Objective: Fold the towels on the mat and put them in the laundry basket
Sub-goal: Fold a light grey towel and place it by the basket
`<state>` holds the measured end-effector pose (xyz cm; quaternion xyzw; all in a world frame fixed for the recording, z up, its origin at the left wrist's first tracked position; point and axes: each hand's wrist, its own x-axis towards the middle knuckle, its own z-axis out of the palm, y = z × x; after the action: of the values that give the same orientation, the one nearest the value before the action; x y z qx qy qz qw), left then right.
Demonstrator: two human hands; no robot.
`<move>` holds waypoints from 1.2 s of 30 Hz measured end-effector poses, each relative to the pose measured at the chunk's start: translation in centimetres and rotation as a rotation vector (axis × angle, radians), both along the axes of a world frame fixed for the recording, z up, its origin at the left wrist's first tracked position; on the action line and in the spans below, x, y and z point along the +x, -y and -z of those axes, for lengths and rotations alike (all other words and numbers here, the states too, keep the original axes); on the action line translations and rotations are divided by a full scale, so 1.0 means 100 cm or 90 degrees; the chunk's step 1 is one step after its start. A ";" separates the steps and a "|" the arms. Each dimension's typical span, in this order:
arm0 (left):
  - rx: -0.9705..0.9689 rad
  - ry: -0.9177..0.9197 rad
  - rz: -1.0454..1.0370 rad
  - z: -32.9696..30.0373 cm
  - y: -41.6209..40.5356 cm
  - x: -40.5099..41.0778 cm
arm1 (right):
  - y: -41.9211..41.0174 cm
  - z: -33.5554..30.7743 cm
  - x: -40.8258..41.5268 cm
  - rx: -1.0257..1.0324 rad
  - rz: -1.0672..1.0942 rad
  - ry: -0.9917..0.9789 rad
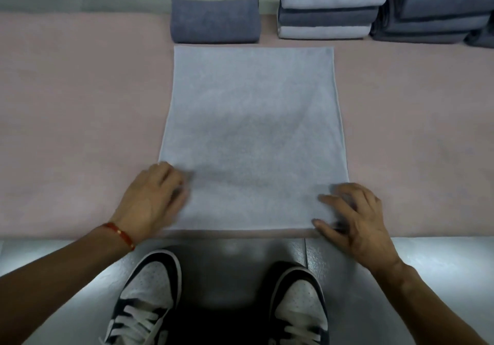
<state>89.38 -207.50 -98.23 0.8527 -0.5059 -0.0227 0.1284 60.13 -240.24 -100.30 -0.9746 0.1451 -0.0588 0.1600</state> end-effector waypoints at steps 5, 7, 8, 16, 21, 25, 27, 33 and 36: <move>0.168 -0.003 0.173 0.011 -0.016 -0.025 | 0.019 -0.002 -0.004 -0.051 -0.161 -0.025; 0.155 -0.001 0.179 0.011 -0.016 -0.024 | 0.029 -0.007 -0.003 -0.077 -0.215 -0.021; 0.153 0.013 0.189 0.009 -0.015 -0.023 | 0.033 -0.008 -0.003 -0.089 -0.240 -0.024; 0.188 0.041 0.144 0.001 -0.011 -0.033 | 0.036 -0.024 0.016 -0.012 -0.140 0.059; 0.158 0.016 0.127 -0.003 -0.016 -0.019 | 0.037 -0.051 0.027 0.077 -0.069 0.071; 0.089 -0.036 0.183 -0.020 -0.027 0.007 | 0.056 -0.059 0.015 -0.011 -0.215 -0.068; 0.107 -0.068 0.205 -0.028 -0.035 0.016 | 0.061 -0.061 0.005 0.013 -0.224 -0.141; 0.180 -0.118 0.278 -0.037 -0.052 0.024 | 0.058 -0.062 -0.009 0.189 -0.152 -0.255; 0.162 -0.337 0.100 -0.051 -0.048 0.033 | 0.060 -0.064 -0.001 0.337 -0.002 -0.205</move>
<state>92.72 -202.70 -93.13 0.7846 -0.5124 -0.3171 0.1459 60.05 -246.29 -93.86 -0.8962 0.1772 0.1367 0.3830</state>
